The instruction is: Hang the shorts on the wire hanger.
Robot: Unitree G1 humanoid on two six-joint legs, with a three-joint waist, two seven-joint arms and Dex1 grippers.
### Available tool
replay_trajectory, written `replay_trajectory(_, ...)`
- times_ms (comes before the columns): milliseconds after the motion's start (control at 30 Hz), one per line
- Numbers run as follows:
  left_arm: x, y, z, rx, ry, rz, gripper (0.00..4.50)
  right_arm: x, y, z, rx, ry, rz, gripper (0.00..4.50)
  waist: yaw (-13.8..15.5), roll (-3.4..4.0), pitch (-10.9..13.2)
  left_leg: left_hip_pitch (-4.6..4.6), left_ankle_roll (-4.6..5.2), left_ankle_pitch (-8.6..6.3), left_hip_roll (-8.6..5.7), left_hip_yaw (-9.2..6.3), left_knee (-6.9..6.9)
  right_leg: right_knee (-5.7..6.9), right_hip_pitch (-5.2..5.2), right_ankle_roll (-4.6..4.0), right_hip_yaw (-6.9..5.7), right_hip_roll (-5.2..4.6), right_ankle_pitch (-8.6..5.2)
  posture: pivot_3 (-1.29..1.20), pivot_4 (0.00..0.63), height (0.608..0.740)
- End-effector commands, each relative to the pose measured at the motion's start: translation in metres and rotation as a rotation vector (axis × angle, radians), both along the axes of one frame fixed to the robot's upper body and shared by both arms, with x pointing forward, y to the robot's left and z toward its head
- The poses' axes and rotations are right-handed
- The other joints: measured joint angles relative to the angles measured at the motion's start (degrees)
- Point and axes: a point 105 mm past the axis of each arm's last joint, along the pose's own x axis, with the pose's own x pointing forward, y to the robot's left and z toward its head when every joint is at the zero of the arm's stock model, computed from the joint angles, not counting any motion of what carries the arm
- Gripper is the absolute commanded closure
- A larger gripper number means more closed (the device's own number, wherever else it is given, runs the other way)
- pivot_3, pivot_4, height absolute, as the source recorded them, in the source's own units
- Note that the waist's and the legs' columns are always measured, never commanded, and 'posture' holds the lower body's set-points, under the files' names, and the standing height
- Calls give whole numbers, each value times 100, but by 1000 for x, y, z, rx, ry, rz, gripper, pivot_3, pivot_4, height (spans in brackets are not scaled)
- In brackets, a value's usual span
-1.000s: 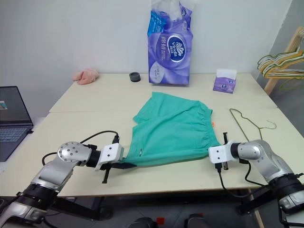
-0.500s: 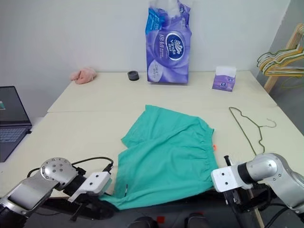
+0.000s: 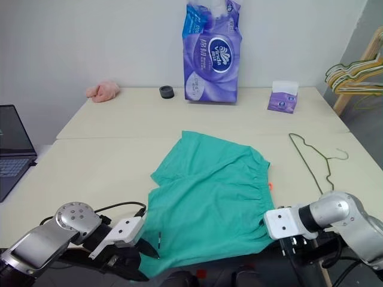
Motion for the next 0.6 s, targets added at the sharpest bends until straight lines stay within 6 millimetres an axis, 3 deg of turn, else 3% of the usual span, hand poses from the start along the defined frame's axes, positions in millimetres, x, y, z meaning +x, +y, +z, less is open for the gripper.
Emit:
replay_trajectory(33,11,-8,9,-39,-66,37,794,11,-2,22,113,-48,-91,776,6,-2,2,0,0,0,1,-1,0,0,0,0,-1,1,0,-25,55,740)
replay_trajectory(133,22,-17,15,-87,-118,74,6,24,-14,42,257,-37,-277,776,31,-12,7,-1,0,0,1,0,1,0,1,3,0,1,2,-21,55,740)
replay_trajectory(200,30,-26,21,-137,-150,107,6,37,-25,57,361,-68,-420,776,46,-13,8,-2,0,0,1,-1,2,-1,2,8,0,1,4,-24,56,740)
replay_trajectory(300,56,-43,36,-232,-269,190,6,69,-60,74,517,-207,-720,776,67,-15,9,-4,0,0,1,-1,7,-3,3,14,2,1,9,-27,55,740)
replay_trajectory(333,65,-48,41,-256,-302,220,6,81,-77,75,525,-297,-839,776,86,-17,8,-4,0,0,0,0,8,-3,4,16,4,1,11,-29,54,740)
replay_trajectory(433,82,-59,53,-300,-375,254,6,99,-113,67,554,-324,-1117,776,119,-16,4,-3,0,0,-2,4,9,-1,3,19,8,1,13,-36,53,740)
replay_trajectory(600,90,-73,65,-338,-409,209,6,115,-168,44,490,-389,-1471,776,96,-7,1,-10,-1,0,-7,14,-2,3,-14,-10,19,2,27,-55,49,740)
